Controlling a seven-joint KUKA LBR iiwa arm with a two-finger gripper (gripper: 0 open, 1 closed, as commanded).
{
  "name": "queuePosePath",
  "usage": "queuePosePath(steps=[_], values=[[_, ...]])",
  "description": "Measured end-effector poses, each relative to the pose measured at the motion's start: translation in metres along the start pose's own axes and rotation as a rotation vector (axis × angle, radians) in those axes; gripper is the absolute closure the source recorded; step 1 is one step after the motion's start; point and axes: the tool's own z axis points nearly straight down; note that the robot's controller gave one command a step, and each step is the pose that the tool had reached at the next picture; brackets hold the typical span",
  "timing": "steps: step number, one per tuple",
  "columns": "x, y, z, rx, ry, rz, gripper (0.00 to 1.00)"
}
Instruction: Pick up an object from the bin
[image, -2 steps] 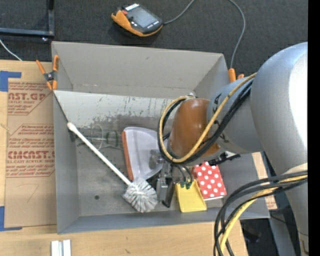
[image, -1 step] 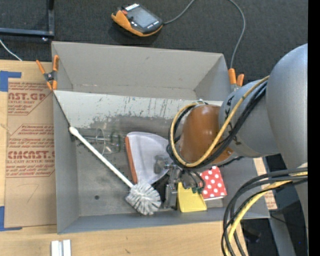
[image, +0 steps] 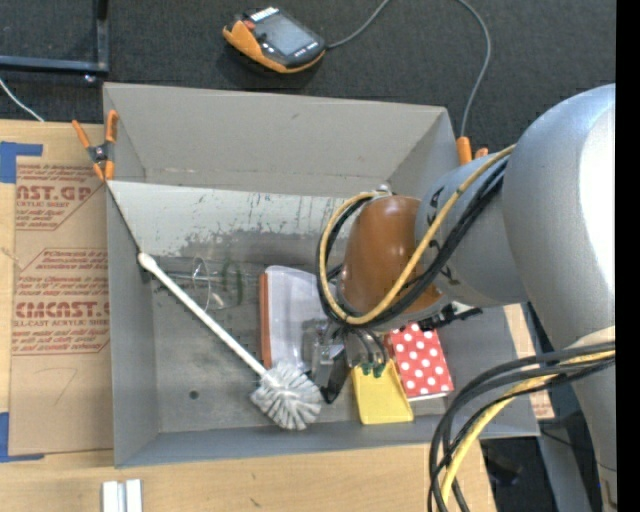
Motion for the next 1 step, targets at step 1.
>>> queuePosePath(steps=[1], values=[[0.0001,-0.0001,0.0,0.0,0.0,0.0,1.0]])
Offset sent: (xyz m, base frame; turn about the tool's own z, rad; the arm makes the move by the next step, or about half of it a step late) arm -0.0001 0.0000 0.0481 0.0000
